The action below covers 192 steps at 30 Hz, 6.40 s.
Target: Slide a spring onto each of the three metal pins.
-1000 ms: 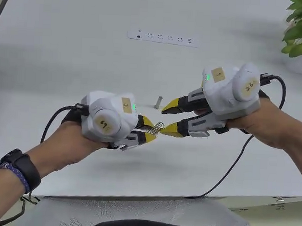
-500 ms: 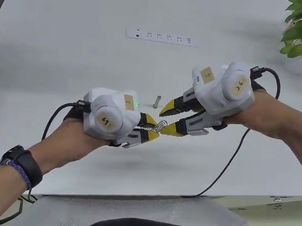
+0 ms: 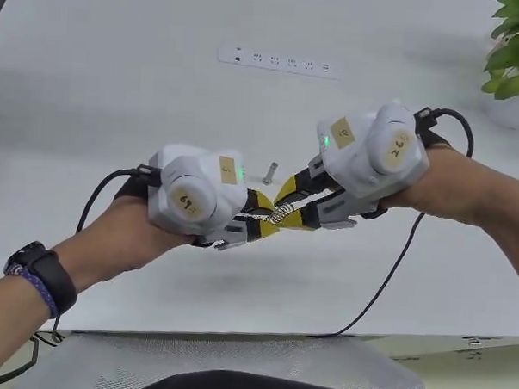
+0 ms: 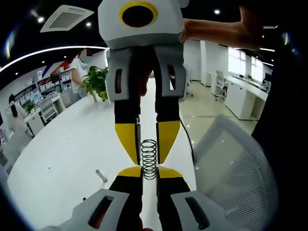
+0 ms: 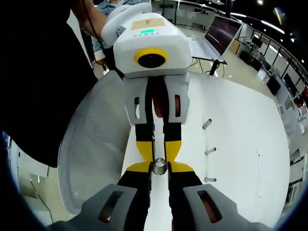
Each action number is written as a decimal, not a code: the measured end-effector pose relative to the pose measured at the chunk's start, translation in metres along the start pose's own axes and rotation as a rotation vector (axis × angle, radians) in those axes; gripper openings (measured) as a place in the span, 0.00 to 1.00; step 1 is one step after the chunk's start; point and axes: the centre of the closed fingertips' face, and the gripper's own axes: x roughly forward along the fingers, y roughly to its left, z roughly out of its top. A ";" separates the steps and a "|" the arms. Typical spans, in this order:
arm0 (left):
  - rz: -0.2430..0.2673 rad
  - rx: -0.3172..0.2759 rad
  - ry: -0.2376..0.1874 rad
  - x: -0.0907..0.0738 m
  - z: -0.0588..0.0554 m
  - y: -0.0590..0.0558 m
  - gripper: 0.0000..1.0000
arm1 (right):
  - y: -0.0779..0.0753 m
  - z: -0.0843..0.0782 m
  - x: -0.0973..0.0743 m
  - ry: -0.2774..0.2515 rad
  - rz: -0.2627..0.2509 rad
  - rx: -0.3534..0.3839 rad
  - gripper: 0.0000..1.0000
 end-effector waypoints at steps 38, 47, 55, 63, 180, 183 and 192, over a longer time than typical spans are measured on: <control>0.064 -0.144 0.010 -0.018 -0.023 0.010 0.24 | -0.012 -0.019 0.006 0.018 -0.025 0.030 0.09; 0.126 -0.200 0.024 -0.032 -0.042 0.019 0.29 | -0.023 -0.030 0.009 0.024 -0.040 0.061 0.09; 0.180 -0.242 0.030 -0.048 -0.054 0.028 0.33 | -0.037 -0.044 0.012 0.041 -0.054 0.083 0.09; 0.232 -0.274 0.032 -0.064 -0.063 0.037 0.37 | -0.047 -0.043 0.014 0.041 -0.068 0.100 0.09; 0.562 -0.542 0.072 -0.195 -0.150 0.049 0.62 | -0.155 -0.021 0.105 0.102 -0.057 0.114 0.09; 0.563 -0.545 0.072 -0.195 -0.151 0.049 0.62 | -0.154 -0.021 0.106 0.104 -0.053 0.114 0.09; 0.567 -0.553 0.072 -0.196 -0.152 0.048 0.62 | -0.158 -0.024 0.113 0.117 -0.044 0.104 0.09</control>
